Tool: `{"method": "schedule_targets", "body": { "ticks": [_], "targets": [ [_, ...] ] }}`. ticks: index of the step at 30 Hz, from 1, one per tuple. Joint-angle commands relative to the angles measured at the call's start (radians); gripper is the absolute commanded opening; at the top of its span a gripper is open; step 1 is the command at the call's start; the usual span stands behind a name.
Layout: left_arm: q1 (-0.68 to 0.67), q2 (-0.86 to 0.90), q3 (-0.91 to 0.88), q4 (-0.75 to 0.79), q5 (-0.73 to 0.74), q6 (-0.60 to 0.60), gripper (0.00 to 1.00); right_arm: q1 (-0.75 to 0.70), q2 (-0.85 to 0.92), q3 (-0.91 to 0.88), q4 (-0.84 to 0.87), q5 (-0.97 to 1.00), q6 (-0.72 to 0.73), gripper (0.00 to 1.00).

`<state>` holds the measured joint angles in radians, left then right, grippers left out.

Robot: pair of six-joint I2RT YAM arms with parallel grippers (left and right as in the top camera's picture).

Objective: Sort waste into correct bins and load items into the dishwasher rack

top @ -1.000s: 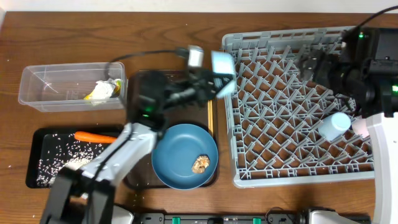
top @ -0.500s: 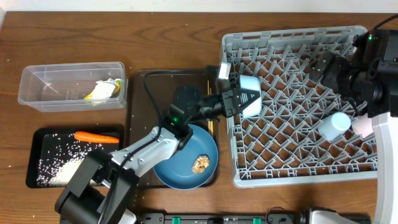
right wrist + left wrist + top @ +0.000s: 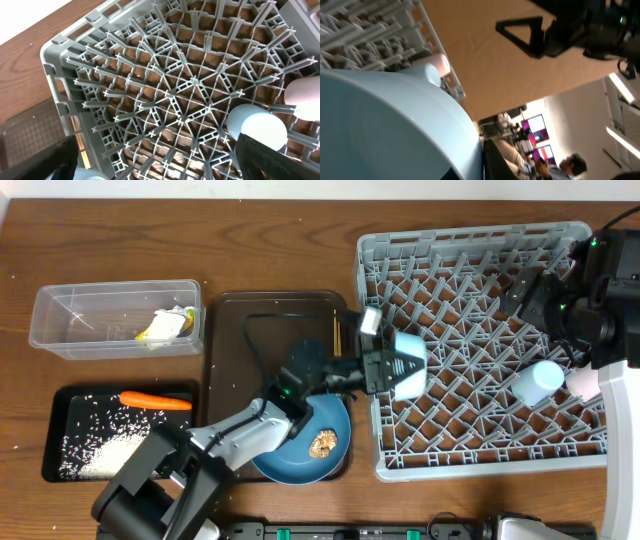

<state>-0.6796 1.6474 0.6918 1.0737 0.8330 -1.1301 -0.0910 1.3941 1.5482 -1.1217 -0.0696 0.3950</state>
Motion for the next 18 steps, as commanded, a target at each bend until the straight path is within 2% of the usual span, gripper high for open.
{"method": "schedule_targets", "body": {
  "ticks": [1,18],
  "targets": [
    [-0.005,0.001,-0.003,0.009,0.013,-0.003,0.07,-0.002,-0.002,0.006,-0.003,0.018,0.008,0.94],
    [-0.102,0.007,-0.029,0.005,-0.111,0.056,0.06,-0.002,-0.002,0.005,-0.048,0.017,0.008,0.95]
  ]
}}
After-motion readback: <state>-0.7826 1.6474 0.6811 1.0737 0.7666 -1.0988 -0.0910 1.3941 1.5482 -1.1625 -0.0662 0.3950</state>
